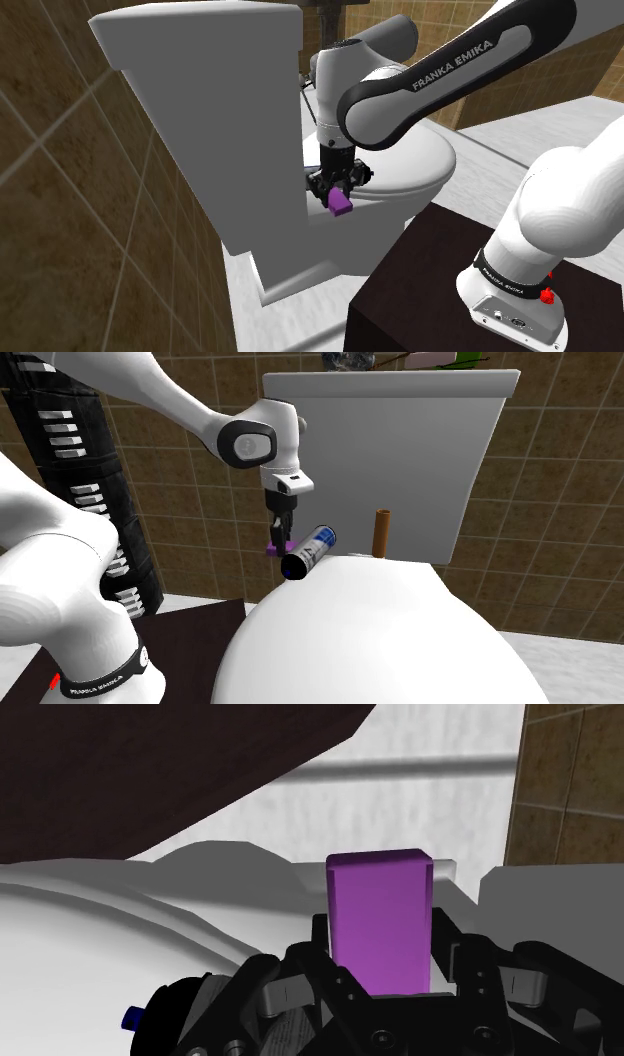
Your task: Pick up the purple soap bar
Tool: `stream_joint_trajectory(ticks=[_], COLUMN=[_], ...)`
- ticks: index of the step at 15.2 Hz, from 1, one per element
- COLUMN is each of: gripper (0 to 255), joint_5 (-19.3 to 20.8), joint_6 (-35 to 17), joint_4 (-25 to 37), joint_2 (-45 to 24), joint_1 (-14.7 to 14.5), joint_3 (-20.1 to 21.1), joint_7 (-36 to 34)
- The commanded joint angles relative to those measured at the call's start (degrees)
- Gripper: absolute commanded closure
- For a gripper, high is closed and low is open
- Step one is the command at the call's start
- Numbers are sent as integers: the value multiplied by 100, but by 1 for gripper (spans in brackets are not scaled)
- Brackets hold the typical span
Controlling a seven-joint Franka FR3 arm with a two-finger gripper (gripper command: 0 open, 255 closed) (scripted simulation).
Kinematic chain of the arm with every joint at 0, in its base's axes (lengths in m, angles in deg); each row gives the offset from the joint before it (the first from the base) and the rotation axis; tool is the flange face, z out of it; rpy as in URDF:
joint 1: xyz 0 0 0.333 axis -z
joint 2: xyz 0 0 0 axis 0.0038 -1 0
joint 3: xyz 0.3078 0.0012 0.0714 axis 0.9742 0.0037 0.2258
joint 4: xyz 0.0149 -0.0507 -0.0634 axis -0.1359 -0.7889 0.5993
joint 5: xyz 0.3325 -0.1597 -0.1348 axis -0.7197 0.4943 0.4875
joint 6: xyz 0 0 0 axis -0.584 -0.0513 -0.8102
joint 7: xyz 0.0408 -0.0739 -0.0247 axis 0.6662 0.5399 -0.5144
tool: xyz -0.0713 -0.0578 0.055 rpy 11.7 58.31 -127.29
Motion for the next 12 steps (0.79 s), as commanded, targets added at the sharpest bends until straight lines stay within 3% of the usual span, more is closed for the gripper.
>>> stream_joint_trajectory(ticks=[1, 12], gripper=[255, 255], joint_5=[-21, 4], joint_6=[178, 979], joint_4=[156, 626], joint_2=[133, 466], joint_1=[-55, -63], joint_3=[2, -130], joint_7=[21, 43])
